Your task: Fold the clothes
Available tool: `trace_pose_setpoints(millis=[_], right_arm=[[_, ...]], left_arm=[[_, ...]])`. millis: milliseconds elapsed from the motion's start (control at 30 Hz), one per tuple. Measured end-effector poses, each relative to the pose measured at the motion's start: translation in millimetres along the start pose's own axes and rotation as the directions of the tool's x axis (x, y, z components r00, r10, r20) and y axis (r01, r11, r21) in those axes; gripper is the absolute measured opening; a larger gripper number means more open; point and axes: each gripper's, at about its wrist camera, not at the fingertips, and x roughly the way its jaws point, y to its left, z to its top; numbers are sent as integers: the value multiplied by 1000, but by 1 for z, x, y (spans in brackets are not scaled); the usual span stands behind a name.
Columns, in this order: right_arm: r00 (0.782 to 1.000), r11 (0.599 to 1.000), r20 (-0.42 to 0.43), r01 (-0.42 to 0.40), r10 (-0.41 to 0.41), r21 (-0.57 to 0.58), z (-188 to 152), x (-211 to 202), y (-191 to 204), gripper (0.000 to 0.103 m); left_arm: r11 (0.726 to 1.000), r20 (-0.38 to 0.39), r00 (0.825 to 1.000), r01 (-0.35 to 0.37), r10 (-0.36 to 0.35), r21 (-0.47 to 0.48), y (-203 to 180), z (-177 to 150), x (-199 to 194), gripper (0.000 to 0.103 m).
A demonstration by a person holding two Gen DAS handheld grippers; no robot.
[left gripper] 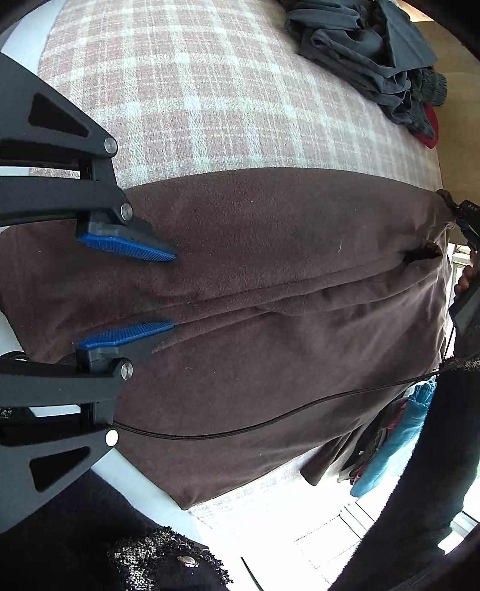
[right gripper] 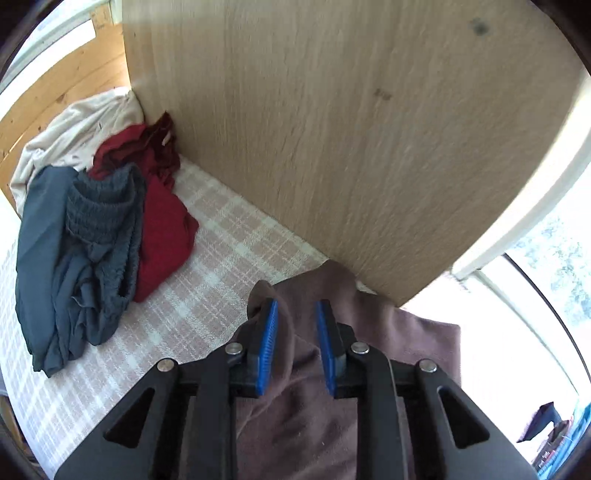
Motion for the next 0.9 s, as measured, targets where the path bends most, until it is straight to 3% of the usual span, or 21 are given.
trace_pose_setpoints(millis=[33, 100, 167, 300, 333, 433, 467, 567, 667, 767, 900], right_arm=[[999, 1000, 34, 1, -1, -1, -5, -19, 3, 22], [989, 989, -6, -147, 147, -34, -22, -38, 18, 22], [965, 968, -116, -244, 236, -60, -56, -36, 39, 22], [951, 977, -276, -176, 136, -123, -125, -1, 63, 22], [958, 981, -254, -164, 133, -103, -130, 2, 61, 22], [950, 987, -269, -156, 161, 39, -121, -15, 40, 22], [963, 986, -213, -155, 166, 65, -117, -40, 31, 22], [999, 988, -27, -39, 44, 148, -126, -138, -7, 24], [993, 965, 55, 91, -107, 245, -172, -220, -48, 37], [984, 924, 2, 165, -176, 345, -232, -257, -79, 41], [986, 885, -102, 166, -135, 436, -311, -255, -100, 41]], left_arm=[[1000, 2, 1000, 0, 0, 2, 0, 0, 0, 34], [1000, 5, 1000, 0, 0, 5, -1, 0, 0, 37], [1000, 8, 1000, 0, 0, 9, -2, 1, 0, 39], [1000, 20, 1000, -1, 1, 20, -4, -1, 1, 41], [1000, 25, 1000, -2, 1, 24, -4, -1, 1, 41], [999, 37, 999, -4, 2, 36, -5, -3, 1, 42], [999, 42, 999, -4, 3, 40, -6, -3, 1, 42], [998, 25, 999, -29, 27, 56, -10, -4, -4, 40], [996, 63, 997, -43, 38, 74, -15, -12, -27, 39], [994, 122, 992, 13, -26, 112, -35, -17, -47, 40], [966, 112, 985, 106, -135, 235, -86, -12, -39, 41]])
